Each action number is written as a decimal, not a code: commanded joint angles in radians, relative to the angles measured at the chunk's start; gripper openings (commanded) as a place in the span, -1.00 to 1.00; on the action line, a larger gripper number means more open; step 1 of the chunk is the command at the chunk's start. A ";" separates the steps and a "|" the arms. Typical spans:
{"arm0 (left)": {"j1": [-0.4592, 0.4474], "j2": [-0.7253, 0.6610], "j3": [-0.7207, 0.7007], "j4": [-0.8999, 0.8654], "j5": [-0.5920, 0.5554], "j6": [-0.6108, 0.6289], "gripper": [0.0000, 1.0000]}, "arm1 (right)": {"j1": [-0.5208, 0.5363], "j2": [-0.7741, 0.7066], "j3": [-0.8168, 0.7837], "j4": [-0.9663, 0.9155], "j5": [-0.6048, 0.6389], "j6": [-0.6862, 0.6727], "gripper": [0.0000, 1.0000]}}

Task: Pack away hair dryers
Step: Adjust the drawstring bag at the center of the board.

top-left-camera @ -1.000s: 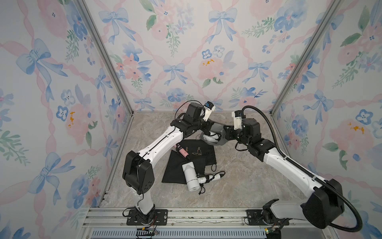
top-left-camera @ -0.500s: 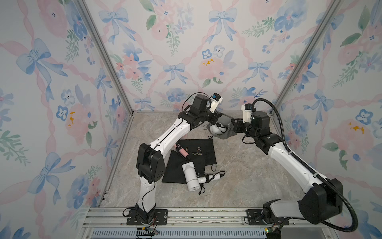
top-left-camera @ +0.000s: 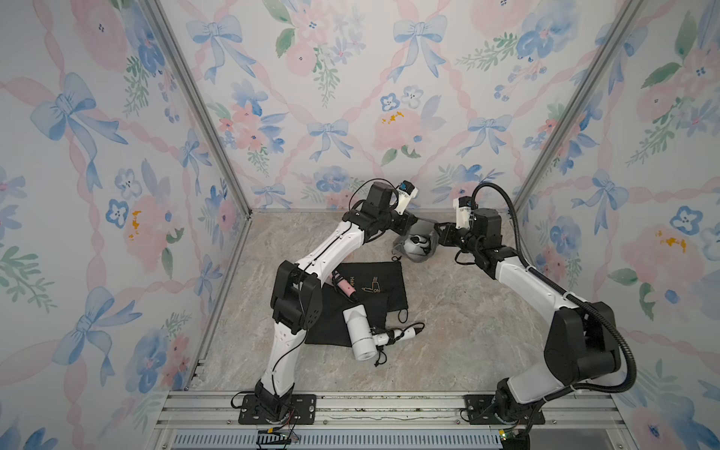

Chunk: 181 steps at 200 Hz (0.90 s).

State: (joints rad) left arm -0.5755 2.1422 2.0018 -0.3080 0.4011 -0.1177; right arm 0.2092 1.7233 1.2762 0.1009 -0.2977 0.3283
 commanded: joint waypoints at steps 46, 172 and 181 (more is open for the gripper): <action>-0.072 -0.185 -0.324 0.049 -0.117 -0.034 -1.00 | 0.065 -0.148 -0.200 -0.113 0.104 -0.013 -1.00; -0.109 -0.461 -0.726 0.136 -0.194 -0.043 0.41 | 0.180 -0.462 -0.483 -0.301 0.213 0.124 0.36; -0.104 -0.465 -0.737 0.135 -0.205 -0.048 0.41 | 0.183 -0.485 -0.489 -0.308 0.210 0.123 0.37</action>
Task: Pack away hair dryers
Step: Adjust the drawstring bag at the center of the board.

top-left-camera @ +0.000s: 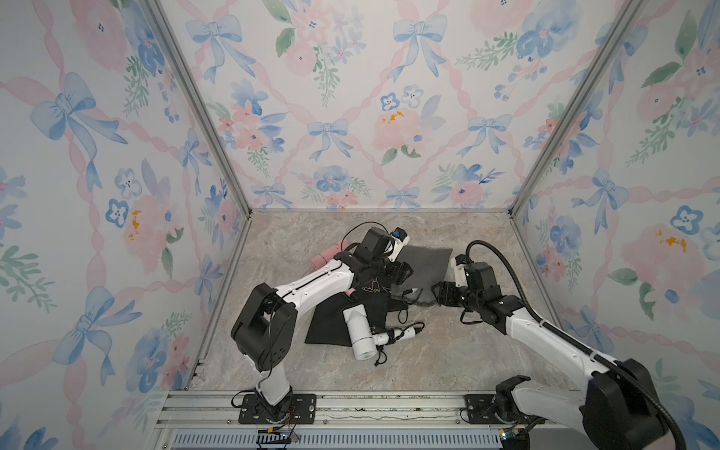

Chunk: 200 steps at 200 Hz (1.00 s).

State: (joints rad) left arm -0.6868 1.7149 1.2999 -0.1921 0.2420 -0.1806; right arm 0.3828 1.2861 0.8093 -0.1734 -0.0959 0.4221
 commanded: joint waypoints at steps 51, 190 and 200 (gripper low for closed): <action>0.073 -0.014 -0.074 0.020 -0.038 -0.104 0.40 | 0.019 0.039 0.062 -0.075 0.027 0.008 0.53; 0.082 0.589 0.485 0.028 0.069 -0.355 0.37 | -0.174 0.408 0.174 0.224 -0.145 0.234 0.56; 0.070 0.638 0.542 0.028 0.078 -0.370 0.36 | -0.180 0.391 0.154 0.242 -0.147 0.250 0.56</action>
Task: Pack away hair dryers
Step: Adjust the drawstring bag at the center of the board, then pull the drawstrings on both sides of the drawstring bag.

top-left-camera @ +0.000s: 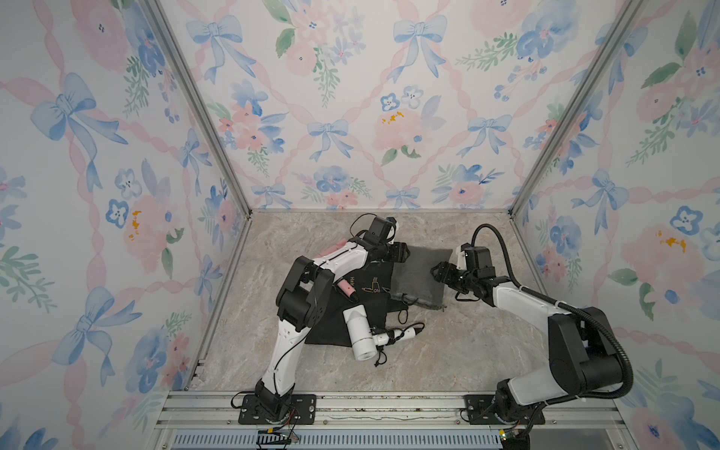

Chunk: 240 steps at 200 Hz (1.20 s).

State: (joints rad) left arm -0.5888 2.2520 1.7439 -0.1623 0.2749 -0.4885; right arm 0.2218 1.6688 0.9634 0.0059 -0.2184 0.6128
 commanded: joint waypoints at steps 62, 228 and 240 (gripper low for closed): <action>-0.112 0.335 0.516 -0.002 0.110 -0.081 0.35 | -0.035 -0.152 -0.143 0.093 -0.020 0.078 0.56; 0.172 -0.548 -0.515 -0.009 -0.030 0.535 0.24 | 0.216 -0.507 -0.397 0.036 0.129 -0.124 0.54; 0.150 -0.542 -0.517 -0.008 -0.056 0.628 0.24 | 0.224 -0.540 -0.415 0.039 0.138 -0.138 0.53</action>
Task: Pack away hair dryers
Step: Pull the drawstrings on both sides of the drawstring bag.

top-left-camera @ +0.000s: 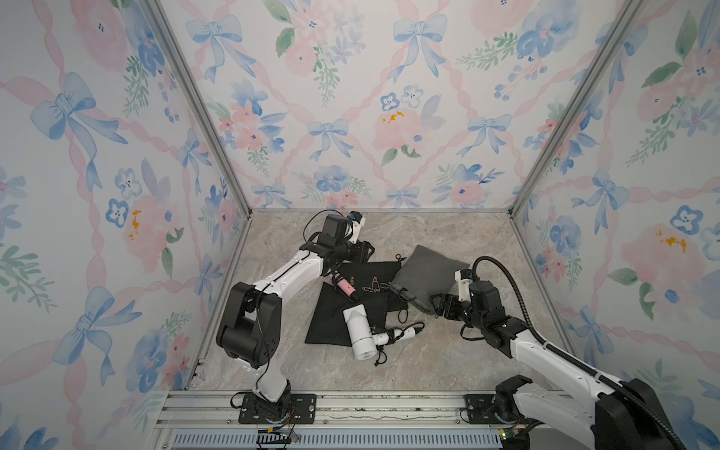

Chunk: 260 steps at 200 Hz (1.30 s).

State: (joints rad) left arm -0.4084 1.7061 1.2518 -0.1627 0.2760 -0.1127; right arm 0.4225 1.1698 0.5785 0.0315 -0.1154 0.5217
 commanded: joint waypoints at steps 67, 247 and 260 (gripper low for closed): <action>-0.130 0.143 -0.014 0.017 -0.112 0.575 0.22 | 0.028 -0.268 -0.137 -0.038 0.076 -0.096 0.51; -0.182 0.181 -0.107 0.066 -0.075 0.602 0.06 | -0.040 -0.289 -0.195 -0.004 0.034 -0.062 0.51; -0.188 0.183 -0.109 0.066 -0.078 0.602 0.06 | -0.042 -0.289 -0.194 -0.004 0.033 -0.061 0.51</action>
State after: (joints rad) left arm -0.5854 1.9125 1.1545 -0.1005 0.1795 0.4938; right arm 0.3927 0.8753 0.3935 0.0193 -0.0742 0.4561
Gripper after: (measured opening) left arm 0.530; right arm 0.756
